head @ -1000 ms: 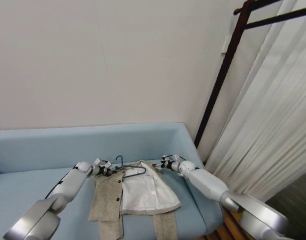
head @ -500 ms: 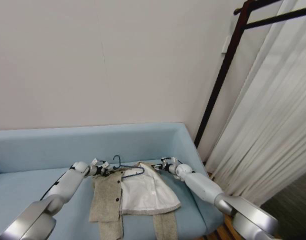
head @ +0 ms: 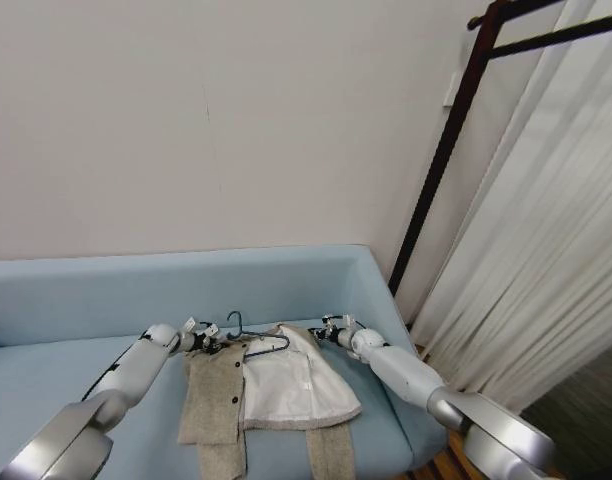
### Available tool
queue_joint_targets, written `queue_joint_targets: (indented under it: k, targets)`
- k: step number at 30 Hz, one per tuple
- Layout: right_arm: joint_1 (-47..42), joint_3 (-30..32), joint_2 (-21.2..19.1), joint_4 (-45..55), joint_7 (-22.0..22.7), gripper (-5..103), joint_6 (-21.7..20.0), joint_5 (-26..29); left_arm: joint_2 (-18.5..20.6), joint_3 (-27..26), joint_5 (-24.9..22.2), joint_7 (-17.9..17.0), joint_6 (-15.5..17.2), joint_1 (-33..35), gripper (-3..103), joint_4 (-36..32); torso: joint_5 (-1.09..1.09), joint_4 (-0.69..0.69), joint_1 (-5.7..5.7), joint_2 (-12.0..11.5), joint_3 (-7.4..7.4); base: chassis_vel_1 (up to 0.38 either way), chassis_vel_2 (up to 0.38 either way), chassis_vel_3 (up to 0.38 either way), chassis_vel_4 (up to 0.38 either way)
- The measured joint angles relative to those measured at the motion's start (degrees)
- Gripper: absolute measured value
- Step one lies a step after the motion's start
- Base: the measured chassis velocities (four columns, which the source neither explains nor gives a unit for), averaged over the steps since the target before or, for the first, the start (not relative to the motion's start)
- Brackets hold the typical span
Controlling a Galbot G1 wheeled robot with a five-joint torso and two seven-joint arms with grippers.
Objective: Pick up the clothes from the sofa and hang them on the clothes hanger.
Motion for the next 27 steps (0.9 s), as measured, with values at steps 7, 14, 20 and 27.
queue_joint_targets:
  k: [7, 14, 20, 27]
  targets:
    - [0.9, 2.5, -0.9, -0.9, -4.3, 19, -5.6, 0.2, 0.4, 0.0, 0.0, 0.5, -0.1, 0.2, 4, -0.4, -0.01, 0.0, 0.0, 0.0, 0.0, 0.0, 0.0, 0.0, 0.0]
    - [0.6, 4.7, 0.0, -3.0, -5.6, 41, -8.1, 2.5, 0.7, 0.0, 0.0, 1.0, -0.2, 0.2, 4, -0.8, 0.0, 0.0, 0.0, 0.0, 0.0, 0.0, 0.0, 0.0, 0.0]
    - [0.3, 6.0, 1.4, -4.6, -6.3, 63, -8.5, 2.7, 0.9, 0.0, 0.0, 1.2, -0.2, 0.2, 4, -1.0, 0.0, 0.01, 0.0, 0.0, 0.0, 0.0, 0.0, 0.0, 0.0]
    - [0.2, 7.3, 3.1, -6.3, -6.8, 89, -8.5, 2.9, 1.0, -0.1, 0.0, 1.4, -0.4, 0.4, 4, -1.3, -0.01, 0.01, 0.0, 0.0, 0.0, 0.0, 0.0, 0.0, 0.0]
